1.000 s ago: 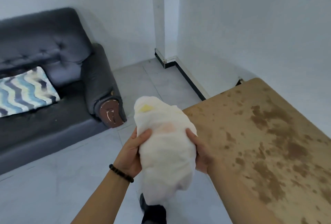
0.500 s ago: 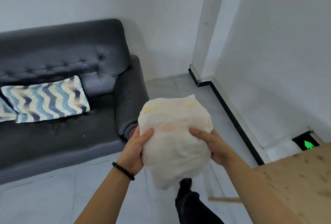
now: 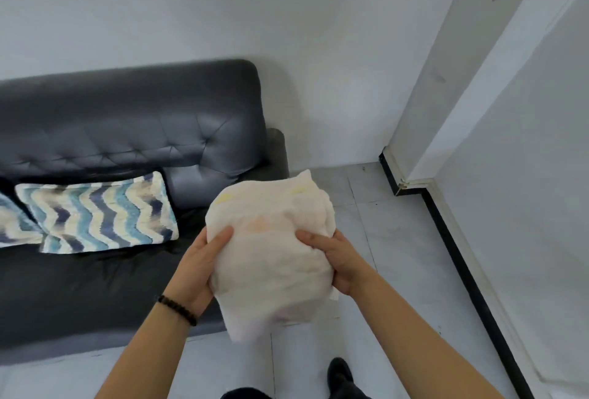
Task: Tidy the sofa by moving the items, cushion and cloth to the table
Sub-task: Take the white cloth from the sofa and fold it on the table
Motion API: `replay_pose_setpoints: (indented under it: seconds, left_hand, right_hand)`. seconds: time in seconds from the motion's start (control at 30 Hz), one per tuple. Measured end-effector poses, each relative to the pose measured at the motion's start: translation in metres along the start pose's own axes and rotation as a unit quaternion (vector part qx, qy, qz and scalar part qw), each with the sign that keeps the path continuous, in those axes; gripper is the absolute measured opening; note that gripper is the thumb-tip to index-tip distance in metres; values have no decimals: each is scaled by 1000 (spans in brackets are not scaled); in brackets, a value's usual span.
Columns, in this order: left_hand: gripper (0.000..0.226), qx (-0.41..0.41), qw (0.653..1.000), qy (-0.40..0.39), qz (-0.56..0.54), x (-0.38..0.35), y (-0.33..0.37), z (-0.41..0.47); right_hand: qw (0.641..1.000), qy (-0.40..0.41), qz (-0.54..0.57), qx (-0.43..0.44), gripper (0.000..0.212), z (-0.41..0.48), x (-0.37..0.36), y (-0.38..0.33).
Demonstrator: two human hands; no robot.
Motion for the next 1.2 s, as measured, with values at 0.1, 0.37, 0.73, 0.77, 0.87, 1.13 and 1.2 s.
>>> replay_pose_setpoints:
  seconds: [0.1, 0.37, 0.73, 0.77, 0.87, 1.13, 1.2]
  left_hand:
    - [42, -11, 999, -31, -30, 25, 16, 50]
    - [56, 123, 974, -189, 19, 63, -7, 164]
    - [42, -46, 847, -204, 489, 53, -15, 417]
    - [46, -76, 807, -198, 552, 54, -21, 437]
    - [58, -114, 705, -176, 678, 65, -51, 471]
    - [63, 69, 708, -279, 645, 114, -228, 406]
    - [64, 131, 730, -264, 616, 122, -250, 387]
  right_hand:
    - [999, 22, 43, 15, 45, 38, -34, -30]
    - [971, 175, 157, 47, 50, 129, -73, -51]
    - [945, 184, 269, 9, 56, 291, -52, -6]
    - [957, 179, 227, -17, 57, 309, -52, 10]
    - [969, 177, 64, -162, 87, 347, -47, 78]
    - [788, 204, -579, -33, 88, 396, 16, 86]
    - [766, 118, -626, -89, 75, 406, 25, 98]
Point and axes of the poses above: each hand's wrist, its own z-axis towards the middle knuckle, its own x-axis out of the back of the hand, y = z × x, the point moved 9 cm from there along z, towards the middle knuckle, and after that the axes turned 9 degrees about -x, right-handed, at the moved point
